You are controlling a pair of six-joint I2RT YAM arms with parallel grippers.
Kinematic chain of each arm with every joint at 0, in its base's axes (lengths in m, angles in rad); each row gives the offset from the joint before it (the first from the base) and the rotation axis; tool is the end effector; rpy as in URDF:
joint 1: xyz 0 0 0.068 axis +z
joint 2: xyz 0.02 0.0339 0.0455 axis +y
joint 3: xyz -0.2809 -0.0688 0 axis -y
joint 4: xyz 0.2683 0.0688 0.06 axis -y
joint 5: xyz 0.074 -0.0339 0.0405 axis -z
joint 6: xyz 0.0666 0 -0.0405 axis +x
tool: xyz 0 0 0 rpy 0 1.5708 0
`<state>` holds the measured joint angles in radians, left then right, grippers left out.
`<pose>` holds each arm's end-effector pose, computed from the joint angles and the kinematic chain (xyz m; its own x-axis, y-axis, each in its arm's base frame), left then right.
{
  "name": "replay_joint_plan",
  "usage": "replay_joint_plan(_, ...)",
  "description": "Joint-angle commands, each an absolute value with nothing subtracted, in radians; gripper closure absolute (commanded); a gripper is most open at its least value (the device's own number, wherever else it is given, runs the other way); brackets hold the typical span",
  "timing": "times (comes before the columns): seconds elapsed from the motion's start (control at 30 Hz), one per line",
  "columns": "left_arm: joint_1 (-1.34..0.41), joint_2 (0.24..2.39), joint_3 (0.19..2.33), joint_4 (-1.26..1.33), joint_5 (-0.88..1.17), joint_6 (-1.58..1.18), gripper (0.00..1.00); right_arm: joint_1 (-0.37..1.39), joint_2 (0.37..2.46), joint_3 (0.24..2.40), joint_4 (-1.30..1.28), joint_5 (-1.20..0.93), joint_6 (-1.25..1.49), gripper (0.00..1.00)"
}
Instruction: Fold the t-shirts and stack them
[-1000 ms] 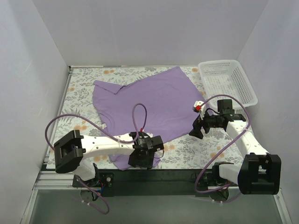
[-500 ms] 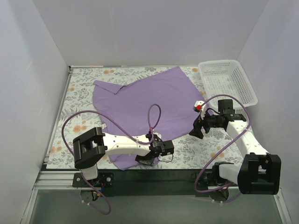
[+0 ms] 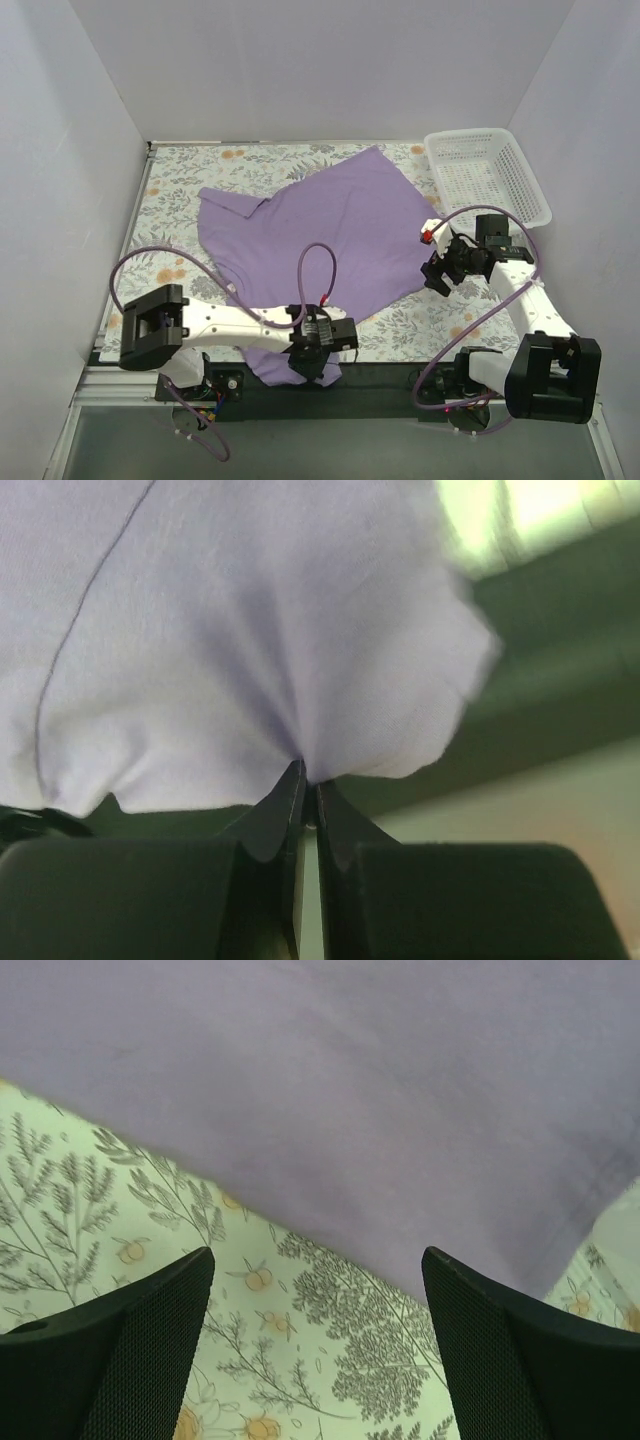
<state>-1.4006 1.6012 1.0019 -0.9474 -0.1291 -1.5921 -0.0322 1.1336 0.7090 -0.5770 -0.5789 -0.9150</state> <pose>0.0571 -0.2817 0.1525 -0.9730 -0.1920 -0.1282 -0.1901 0.9814 -0.0268 0.2412 0.0287 0.2028 -0.3012 -0.6541 -0.6939 -0.8305 0.5375 -0.1461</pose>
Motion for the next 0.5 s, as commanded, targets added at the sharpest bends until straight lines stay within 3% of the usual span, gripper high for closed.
replay_joint_plan(0.0, -1.469, 1.467, 0.927, -0.83, 0.161, -1.658, 1.0, -0.061, 1.161, 0.722, -0.639, -0.423, -1.044, 0.1)
replay_joint_plan(0.3, -1.637, 1.433, 0.871, -0.85, 0.311, -1.798, 1.0, -0.067, 1.241, 0.773, -0.742, -0.44, -1.163, 0.12)
replay_joint_plan(0.4, -1.647, 1.427, 0.899, -0.897, 0.282, -1.822, 0.73, -0.067, 1.272, 0.796, -0.762, -0.44, -1.134, 0.15)
replay_joint_plan(0.43, -1.647, 1.416, 0.92, -0.923, 0.212, -1.833, 0.59, -0.067, 1.275, 0.801, -0.771, -0.457, -1.128, 0.16)
replay_joint_plan(0.47, -1.647, 1.375, 0.977, -0.981, 0.159, -1.851, 0.54, -0.067, 1.272, 0.807, -0.782, -0.475, -1.12, 0.16)
